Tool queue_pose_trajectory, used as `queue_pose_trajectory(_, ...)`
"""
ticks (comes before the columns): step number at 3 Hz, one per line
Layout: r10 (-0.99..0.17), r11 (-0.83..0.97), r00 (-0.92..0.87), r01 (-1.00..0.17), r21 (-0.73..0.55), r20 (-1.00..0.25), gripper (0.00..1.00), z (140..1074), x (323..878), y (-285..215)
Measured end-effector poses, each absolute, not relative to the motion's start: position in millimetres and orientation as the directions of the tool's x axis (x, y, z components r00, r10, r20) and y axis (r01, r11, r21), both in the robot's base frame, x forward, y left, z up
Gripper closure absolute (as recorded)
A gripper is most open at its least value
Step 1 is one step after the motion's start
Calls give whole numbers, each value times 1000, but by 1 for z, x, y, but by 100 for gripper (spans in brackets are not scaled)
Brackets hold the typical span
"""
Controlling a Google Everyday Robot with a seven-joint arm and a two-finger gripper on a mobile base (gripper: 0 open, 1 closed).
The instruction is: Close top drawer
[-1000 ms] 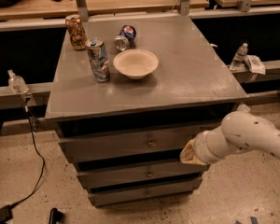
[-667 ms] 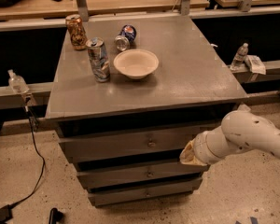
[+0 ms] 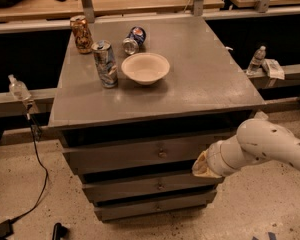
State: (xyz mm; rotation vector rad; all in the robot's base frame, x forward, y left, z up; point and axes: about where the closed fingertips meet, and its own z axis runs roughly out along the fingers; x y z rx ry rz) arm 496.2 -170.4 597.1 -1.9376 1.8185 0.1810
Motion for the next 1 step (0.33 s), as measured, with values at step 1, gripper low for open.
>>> queue_pose_trajectory(1,-906,-10,113,-969,-245,-408,27,596,496,-169)
